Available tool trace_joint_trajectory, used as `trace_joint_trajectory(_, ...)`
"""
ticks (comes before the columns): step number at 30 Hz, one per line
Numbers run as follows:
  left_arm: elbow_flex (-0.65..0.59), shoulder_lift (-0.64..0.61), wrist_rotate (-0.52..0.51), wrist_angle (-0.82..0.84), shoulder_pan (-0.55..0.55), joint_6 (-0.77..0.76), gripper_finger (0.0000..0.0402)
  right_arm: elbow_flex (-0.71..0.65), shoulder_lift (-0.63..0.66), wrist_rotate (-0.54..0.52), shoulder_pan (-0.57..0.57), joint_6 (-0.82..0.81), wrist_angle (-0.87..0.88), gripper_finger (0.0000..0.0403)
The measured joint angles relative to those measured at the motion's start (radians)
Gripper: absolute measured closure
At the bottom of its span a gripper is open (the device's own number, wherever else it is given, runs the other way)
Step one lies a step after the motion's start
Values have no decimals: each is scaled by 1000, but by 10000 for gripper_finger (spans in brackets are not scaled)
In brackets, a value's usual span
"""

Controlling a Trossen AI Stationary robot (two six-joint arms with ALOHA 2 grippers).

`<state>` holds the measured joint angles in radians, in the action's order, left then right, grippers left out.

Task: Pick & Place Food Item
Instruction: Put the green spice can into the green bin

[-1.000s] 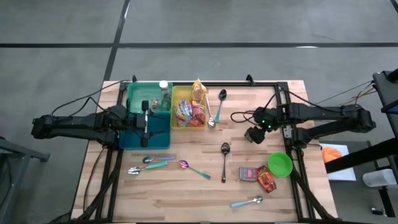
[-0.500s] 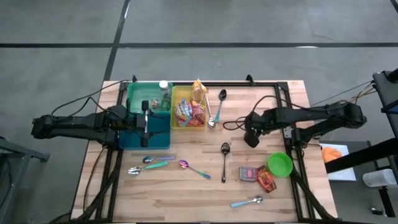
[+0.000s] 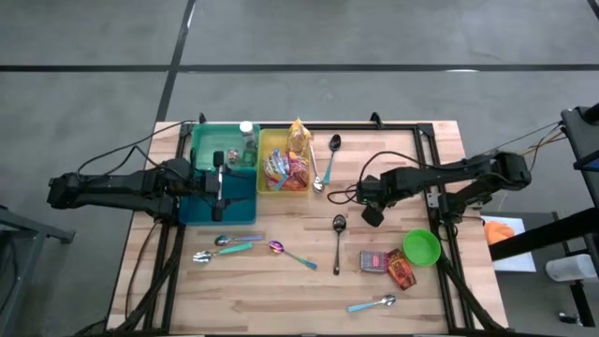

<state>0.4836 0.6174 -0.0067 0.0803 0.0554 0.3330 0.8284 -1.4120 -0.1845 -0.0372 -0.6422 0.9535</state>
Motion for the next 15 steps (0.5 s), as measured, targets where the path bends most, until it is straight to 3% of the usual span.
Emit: trace_joint_trajectory(15, 0, 0, 0, 0, 0, -1, 125, -4, -56, -17, 0, 17, -37, 26)
